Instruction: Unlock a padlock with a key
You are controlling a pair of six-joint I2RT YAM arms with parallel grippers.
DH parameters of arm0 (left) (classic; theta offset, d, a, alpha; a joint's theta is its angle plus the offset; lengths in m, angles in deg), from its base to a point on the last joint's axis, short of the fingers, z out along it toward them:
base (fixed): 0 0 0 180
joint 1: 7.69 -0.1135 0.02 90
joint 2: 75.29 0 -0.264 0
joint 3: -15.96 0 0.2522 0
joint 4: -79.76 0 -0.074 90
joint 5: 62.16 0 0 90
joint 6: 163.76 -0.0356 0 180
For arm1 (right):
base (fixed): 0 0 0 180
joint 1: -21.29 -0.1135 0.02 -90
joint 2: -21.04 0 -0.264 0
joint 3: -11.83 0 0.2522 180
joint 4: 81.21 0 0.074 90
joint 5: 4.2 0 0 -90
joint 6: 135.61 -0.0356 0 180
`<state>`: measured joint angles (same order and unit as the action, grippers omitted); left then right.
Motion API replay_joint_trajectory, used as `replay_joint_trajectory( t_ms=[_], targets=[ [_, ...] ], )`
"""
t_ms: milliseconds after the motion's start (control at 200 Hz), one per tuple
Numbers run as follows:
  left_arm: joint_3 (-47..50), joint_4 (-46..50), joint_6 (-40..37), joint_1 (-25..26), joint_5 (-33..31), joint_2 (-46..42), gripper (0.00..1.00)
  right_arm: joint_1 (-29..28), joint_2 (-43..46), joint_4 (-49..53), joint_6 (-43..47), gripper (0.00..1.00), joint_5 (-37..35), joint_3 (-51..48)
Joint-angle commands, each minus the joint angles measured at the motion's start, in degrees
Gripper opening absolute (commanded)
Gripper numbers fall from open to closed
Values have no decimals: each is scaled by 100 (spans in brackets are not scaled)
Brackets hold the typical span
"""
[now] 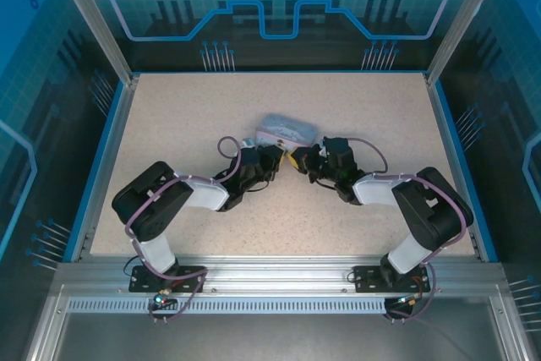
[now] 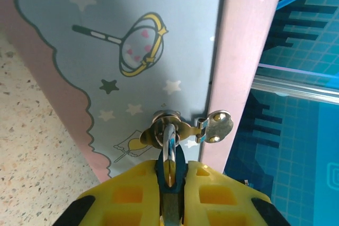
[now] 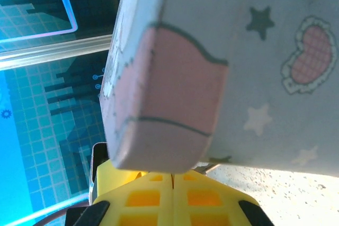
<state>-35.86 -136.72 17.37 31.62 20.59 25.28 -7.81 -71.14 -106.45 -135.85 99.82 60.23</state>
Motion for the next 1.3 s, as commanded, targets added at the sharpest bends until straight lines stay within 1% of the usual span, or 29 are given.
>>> replay_joint_trajectory(
  t_ms=[0, 120, 230, 310, 610, 770, 800, 1035, 1065, 1115, 1141, 1221, 1296],
  targets=[
    [-90, -568, 41, 307, 679, 7, 0, 11, -183, 68, 260, 0, -31, 357],
    [-97, -629, 93, 314, 644, 13, 0, 40, -353, 1, 243, 0, 85, 478],
    [-221, -391, -11, 361, 676, -13, 0, 19, -449, 118, 278, 0, 136, 610],
    [-272, -512, 40, 367, 672, 90, 0, 19, -528, 34, 227, 0, 198, 659],
    [-215, -348, 5, 337, 548, 34, 0, 103, -260, 370, 409, 0, 267, 622],
    [-97, -309, -96, 280, 426, -31, 0, 182, -104, 599, 502, 15, 303, 556],
    [-89, -310, -111, 264, 410, -29, 0, 206, -68, 627, 529, 17, 312, 541],
    [-96, -394, -113, 226, 362, 100, 0, 334, 357, 1011, 764, 37, 344, 422],
    [-96, -398, -126, 226, 358, 106, 0, 352, 411, 1082, 803, 42, 347, 417],
    [-105, -399, -128, 223, 359, 120, 0, 379, 499, 1238, 861, 53, 368, 405],
    [-104, -408, -139, 216, 356, 120, 0, 383, 543, 1297, 895, 56, 373, 392],
    [-109, -425, -149, 200, 359, 129, 0, 421, 675, 1418, 969, 62, 412, 320],
    [-109, -447, -160, 192, 363, 124, 0, 441, 807, 1549, 1066, 63, 469, 243]
  ],
)
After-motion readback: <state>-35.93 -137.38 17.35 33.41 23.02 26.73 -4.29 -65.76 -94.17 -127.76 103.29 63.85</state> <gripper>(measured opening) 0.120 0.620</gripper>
